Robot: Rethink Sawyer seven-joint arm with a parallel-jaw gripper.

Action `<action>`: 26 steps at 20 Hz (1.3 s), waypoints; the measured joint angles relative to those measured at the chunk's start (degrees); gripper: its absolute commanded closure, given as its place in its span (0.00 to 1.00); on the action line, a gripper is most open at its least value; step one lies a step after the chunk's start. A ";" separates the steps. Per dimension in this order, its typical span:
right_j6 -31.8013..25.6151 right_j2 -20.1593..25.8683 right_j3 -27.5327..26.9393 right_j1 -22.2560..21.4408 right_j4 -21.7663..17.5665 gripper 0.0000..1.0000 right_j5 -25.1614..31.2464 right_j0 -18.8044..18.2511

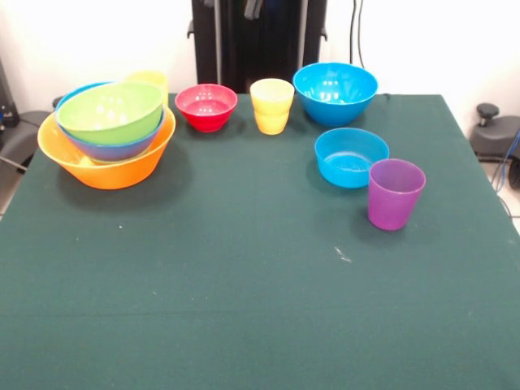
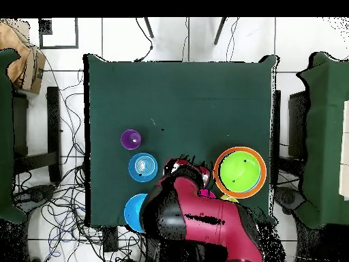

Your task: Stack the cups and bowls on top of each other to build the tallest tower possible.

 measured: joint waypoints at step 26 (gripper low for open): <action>4.66 -11.24 -12.47 15.36 7.82 0.00 3.09 14.17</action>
